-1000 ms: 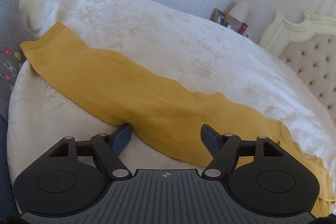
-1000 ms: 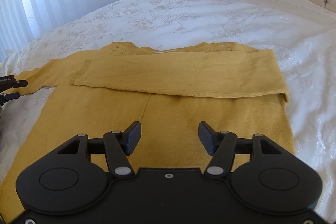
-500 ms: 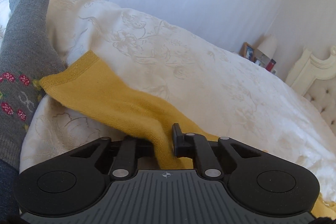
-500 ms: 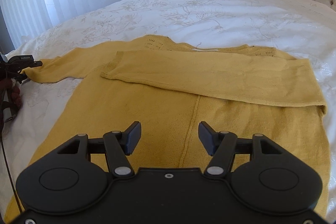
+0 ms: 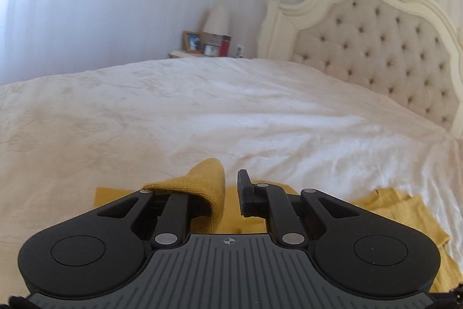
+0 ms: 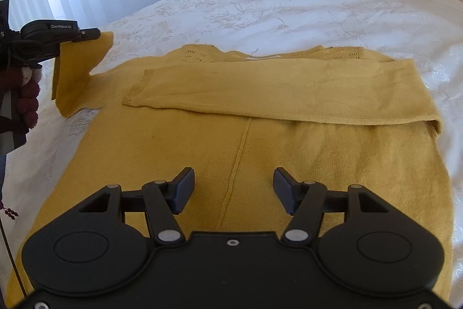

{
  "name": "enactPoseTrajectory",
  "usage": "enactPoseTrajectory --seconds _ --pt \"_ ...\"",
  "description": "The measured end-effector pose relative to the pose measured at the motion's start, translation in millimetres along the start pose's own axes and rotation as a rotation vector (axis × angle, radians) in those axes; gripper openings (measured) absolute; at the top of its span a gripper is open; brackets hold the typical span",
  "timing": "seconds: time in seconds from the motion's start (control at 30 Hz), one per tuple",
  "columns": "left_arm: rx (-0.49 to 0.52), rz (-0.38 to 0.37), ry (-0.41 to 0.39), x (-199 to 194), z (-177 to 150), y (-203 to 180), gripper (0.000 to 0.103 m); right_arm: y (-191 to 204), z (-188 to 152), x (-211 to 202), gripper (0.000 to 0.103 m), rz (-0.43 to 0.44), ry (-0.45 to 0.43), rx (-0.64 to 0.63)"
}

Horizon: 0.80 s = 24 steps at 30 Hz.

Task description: Fold small clothes

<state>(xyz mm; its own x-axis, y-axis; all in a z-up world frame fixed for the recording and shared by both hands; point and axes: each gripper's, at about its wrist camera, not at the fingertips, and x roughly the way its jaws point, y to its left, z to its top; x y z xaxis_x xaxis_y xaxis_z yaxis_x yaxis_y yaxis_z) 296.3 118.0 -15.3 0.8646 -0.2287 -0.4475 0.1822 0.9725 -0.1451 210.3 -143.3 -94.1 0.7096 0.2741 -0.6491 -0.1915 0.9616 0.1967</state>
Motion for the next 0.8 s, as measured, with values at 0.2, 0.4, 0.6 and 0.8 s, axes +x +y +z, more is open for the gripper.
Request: enactPoseTrajectory --seconds 0.2,0.4,0.6,0.8 --pt "0.173 -0.03 0.158 44 -48 -69 0.056 -28 -1 -11 0.065 -0.028 -0.017 0.055" --pt "0.387 0.045 0.135 36 -81 -95 0.066 -48 13 -16 0.065 -0.048 -0.044 0.054" --pt "0.388 -0.091 0.16 7 -80 -89 0.078 -54 32 -15 0.065 -0.032 -0.073 0.078" --pt "0.29 -0.178 0.18 -6 -94 -68 0.079 -30 53 -13 0.065 0.001 -0.073 0.011"
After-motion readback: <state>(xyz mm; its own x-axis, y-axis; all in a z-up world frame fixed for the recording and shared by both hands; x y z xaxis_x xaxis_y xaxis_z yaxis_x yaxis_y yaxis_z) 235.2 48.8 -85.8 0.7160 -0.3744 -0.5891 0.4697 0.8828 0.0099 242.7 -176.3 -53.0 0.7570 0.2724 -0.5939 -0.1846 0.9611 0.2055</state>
